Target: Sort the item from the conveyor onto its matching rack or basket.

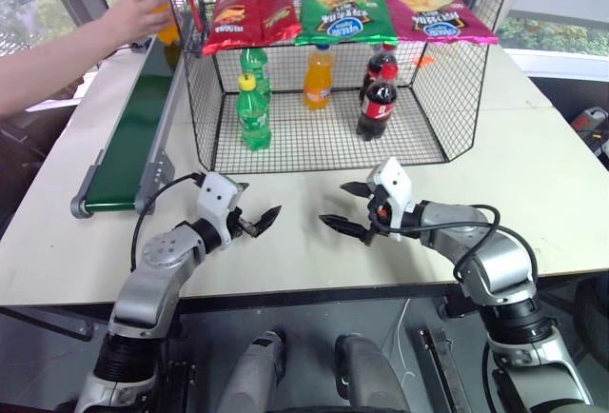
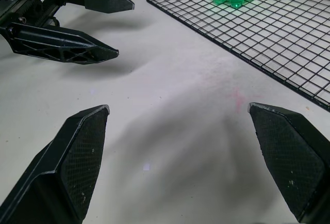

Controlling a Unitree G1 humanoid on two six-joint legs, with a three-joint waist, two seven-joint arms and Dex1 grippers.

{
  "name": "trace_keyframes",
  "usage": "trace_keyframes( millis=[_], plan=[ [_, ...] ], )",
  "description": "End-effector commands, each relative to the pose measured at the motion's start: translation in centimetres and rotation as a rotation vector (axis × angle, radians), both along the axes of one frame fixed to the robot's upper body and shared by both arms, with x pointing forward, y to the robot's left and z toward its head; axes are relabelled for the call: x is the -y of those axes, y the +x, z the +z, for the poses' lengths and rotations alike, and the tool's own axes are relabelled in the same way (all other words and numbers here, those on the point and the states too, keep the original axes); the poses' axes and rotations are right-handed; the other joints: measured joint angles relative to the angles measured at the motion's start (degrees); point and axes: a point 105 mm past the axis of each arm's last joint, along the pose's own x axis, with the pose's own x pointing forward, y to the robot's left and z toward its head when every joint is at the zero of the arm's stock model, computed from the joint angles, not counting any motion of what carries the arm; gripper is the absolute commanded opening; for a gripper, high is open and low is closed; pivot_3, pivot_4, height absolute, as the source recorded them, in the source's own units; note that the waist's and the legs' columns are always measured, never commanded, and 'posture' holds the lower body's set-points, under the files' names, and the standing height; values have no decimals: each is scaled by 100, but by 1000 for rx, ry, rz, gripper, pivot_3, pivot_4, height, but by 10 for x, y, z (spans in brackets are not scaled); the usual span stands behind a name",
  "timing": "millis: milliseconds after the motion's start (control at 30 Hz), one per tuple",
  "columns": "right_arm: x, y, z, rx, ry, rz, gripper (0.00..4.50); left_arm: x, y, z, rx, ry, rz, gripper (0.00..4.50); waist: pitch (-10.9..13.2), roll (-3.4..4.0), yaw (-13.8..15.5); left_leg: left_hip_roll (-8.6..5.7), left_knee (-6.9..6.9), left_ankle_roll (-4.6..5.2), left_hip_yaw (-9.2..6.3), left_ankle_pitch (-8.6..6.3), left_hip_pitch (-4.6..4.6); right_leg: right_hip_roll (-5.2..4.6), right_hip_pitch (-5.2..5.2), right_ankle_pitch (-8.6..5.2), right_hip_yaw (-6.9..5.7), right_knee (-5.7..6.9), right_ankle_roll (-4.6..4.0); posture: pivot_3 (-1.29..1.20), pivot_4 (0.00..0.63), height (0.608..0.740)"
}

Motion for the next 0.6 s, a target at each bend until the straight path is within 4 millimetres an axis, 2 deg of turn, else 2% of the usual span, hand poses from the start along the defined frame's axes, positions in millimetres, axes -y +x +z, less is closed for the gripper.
trace_keyframes(
  millis=[33, 600],
  plan=[
    [-5, -4, 10, 45, 8, 28, 4475, 2, -1, 11, 45, -2, -12, 4500, 0, 0, 0, 0, 0, 0, 0, 0, 0, 0, 0, 0, 0, 0, 0, 0, 150, 739],
    [-7, -6, 13, 34, 23, 46, 4475, 2, -3, 18, 53, -35, -19, 4500, 0, 0, 0, 0, 0, 0, 0, 0, 0, 0, 0, 0, 0, 0, 0, 0, 150, 739]
  ],
)
